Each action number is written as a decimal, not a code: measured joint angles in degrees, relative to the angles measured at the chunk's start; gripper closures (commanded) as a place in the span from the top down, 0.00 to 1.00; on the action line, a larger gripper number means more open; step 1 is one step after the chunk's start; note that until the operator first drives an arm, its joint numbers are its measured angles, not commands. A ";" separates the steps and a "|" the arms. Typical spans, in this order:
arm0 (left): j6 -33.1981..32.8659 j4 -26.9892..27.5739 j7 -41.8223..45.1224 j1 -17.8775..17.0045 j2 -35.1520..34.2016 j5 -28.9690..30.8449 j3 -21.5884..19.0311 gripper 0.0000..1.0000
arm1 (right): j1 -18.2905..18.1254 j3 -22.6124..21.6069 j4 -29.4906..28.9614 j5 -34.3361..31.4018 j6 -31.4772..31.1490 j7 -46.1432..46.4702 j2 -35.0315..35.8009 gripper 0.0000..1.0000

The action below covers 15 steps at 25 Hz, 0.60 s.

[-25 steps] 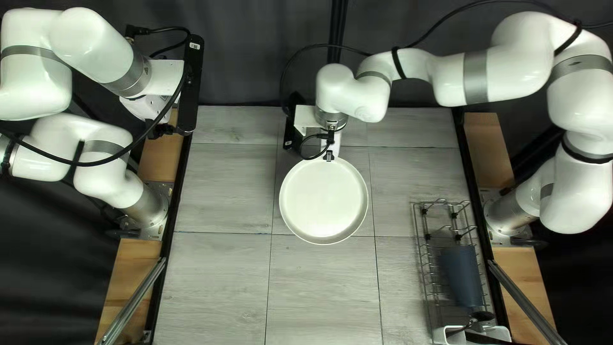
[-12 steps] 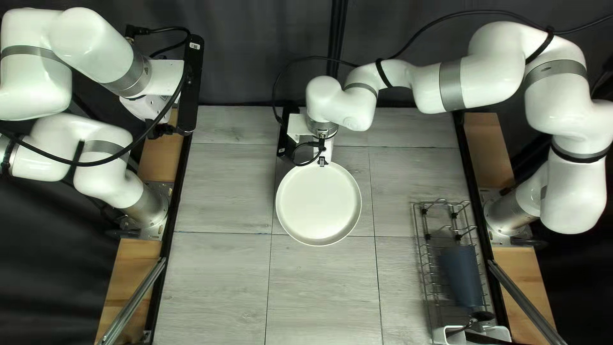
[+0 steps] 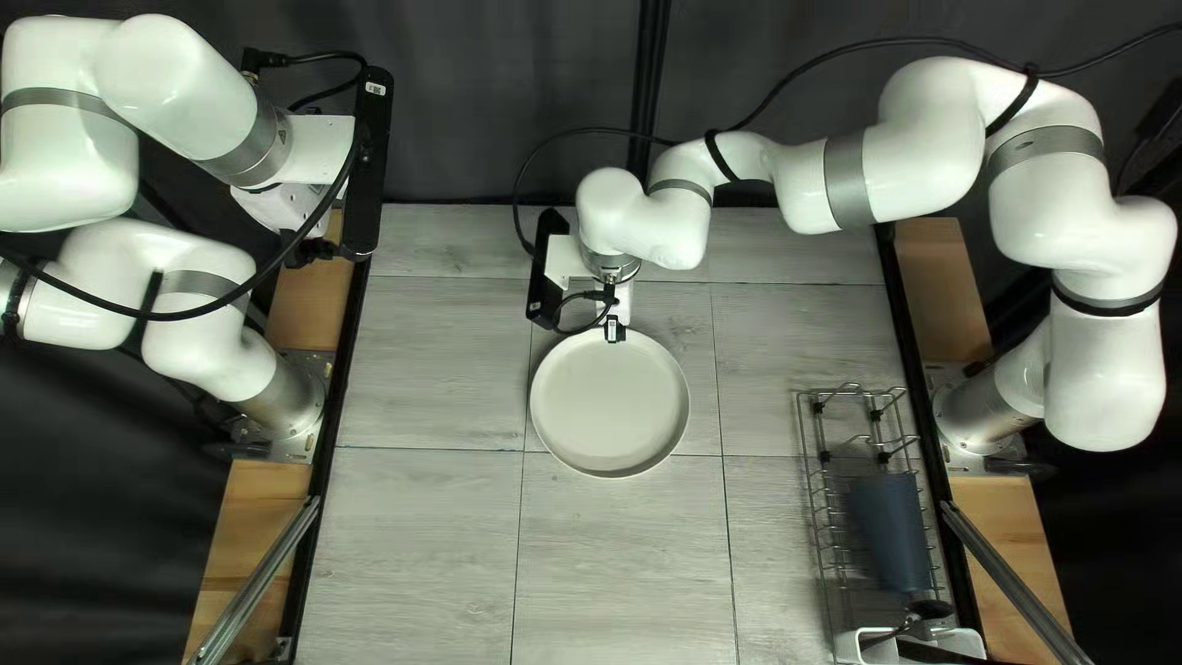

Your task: Pick up and place plate onto table. Place down one fork to the left of the plate. Place spoon and knife to the right of the plate. Place cup above the knife and spoon

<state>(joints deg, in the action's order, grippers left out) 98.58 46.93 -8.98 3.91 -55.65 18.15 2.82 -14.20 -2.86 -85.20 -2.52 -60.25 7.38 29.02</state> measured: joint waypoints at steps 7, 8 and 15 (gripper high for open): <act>0.00 0.00 0.00 0.00 0.00 0.00 0.00 1.00 | 3.60 -0.08 5.67 -5.28 -9.45 -7.26 -13.88 1.00; 0.00 0.00 0.00 0.00 0.00 0.00 0.00 1.00 | 4.39 -0.57 7.15 -5.97 -11.38 -8.85 -16.66 1.00; 0.00 0.00 0.00 0.00 0.00 0.00 0.00 1.00 | 10.94 -7.30 20.70 -2.68 -20.05 -21.45 -34.73 1.00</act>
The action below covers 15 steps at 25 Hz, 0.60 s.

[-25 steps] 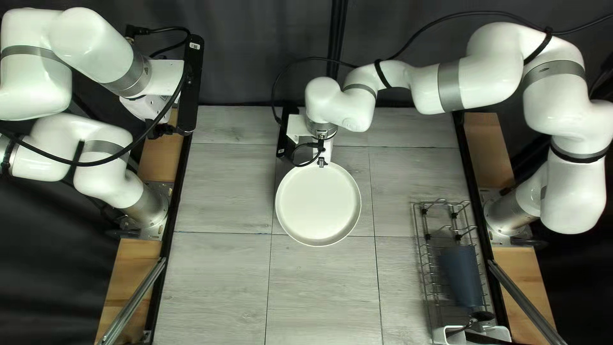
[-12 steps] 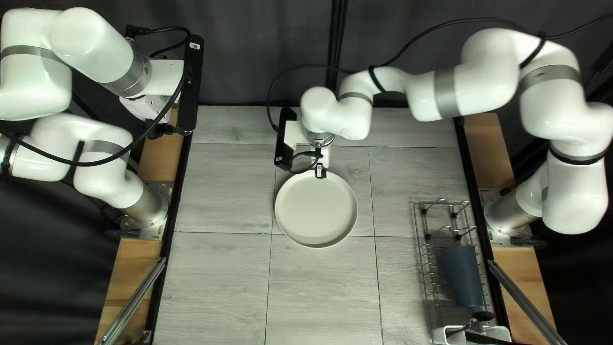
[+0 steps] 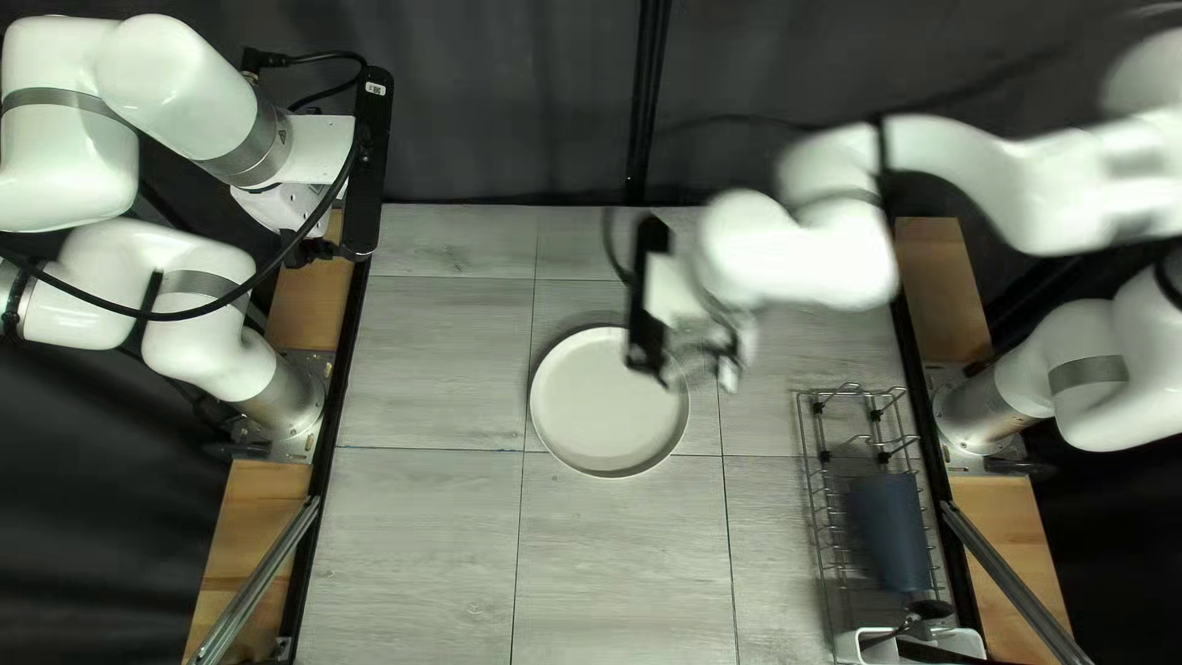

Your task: Pick up and place plate onto table. Place down one fork to the left of the plate. Place spoon and knife to the right of the plate. Place cup above the knife and spoon

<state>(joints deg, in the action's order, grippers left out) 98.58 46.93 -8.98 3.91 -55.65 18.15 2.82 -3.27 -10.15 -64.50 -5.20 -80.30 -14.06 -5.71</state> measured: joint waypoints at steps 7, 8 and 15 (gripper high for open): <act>0.00 0.00 0.00 0.00 0.00 0.00 0.00 1.00 | 1.52 -1.65 2.13 1.69 -1.38 -2.52 -2.39 1.00; 0.00 0.00 0.00 0.00 0.00 0.00 0.00 1.00 | 1.52 -1.65 2.14 1.69 -1.38 -2.52 -2.40 1.00; 0.00 0.00 0.00 0.00 0.00 0.00 0.00 1.00 | 2.82 -2.98 6.35 5.78 -4.83 -7.33 -9.82 1.00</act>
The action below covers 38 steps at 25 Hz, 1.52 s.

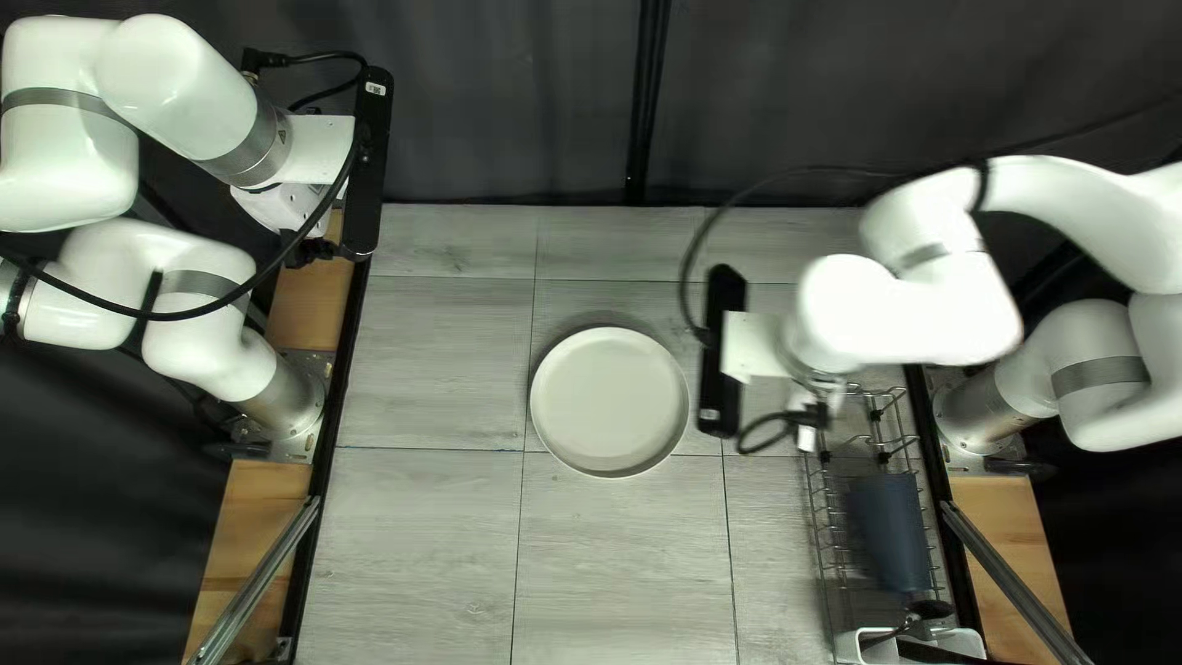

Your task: Pick up and place plate onto table. Place down one fork to the left of the plate. Place spoon and knife to the right of the plate. Place cup above the knife and spoon

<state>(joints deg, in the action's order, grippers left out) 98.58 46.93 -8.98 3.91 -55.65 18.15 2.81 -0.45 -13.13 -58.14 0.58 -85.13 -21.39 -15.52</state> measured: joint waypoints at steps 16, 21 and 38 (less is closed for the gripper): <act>0.00 0.00 0.00 0.00 0.00 0.00 0.00 1.00 | 7.72 -10.89 19.61 18.63 14.63 -23.71 -8.38 1.00; 0.00 0.00 0.00 0.00 0.00 0.00 0.00 1.00 | 9.60 -12.38 22.77 23.30 15.78 -28.41 -12.28 1.00; 0.00 0.00 0.00 0.00 0.00 0.00 0.00 1.00 | 13.28 -20.23 23.47 25.06 21.82 -34.97 -12.60 0.82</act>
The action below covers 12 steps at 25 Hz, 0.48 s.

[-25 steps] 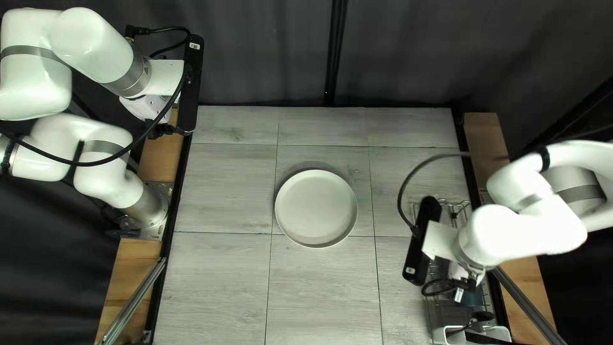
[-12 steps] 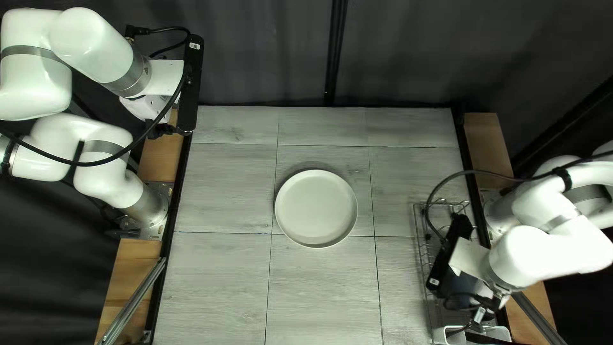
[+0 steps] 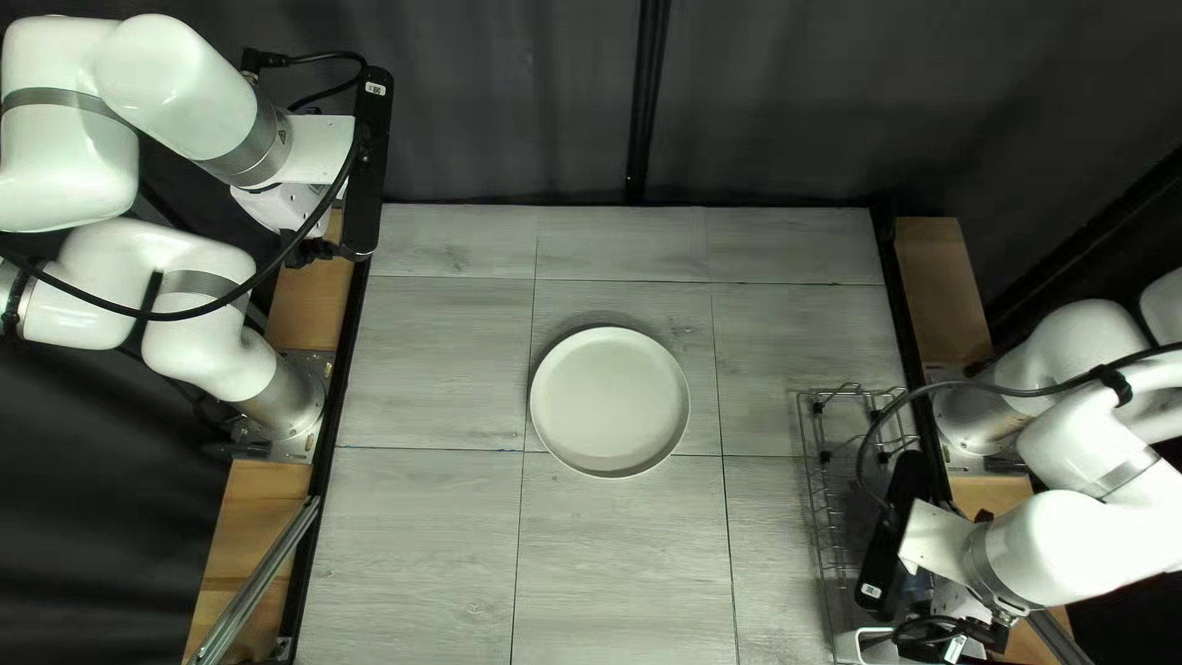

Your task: Pick up and place plate onto table. Place down one fork to the left of the plate. Place spoon and knife to the right of the plate. Place cup above the knife and spoon

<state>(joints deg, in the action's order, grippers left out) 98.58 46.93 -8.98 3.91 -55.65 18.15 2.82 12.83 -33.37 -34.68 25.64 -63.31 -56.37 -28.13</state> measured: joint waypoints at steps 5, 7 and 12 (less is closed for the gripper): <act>0.00 0.00 0.00 0.00 0.00 0.00 0.00 1.00 | 0.55 -0.48 1.51 0.50 2.05 0.50 -0.48 0.00; 0.00 0.00 0.00 0.00 0.00 0.00 0.00 1.00 | 0.58 -0.56 1.58 0.45 2.29 0.52 -0.60 0.00; 0.00 0.00 0.00 0.00 0.00 0.00 0.00 1.00 | 0.20 -0.62 -0.14 -0.60 0.71 -0.31 -0.81 0.00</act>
<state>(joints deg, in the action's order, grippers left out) 98.58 46.93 -8.98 3.91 -55.65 18.15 2.82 13.03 -33.99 -34.82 25.04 -62.59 -56.68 -28.94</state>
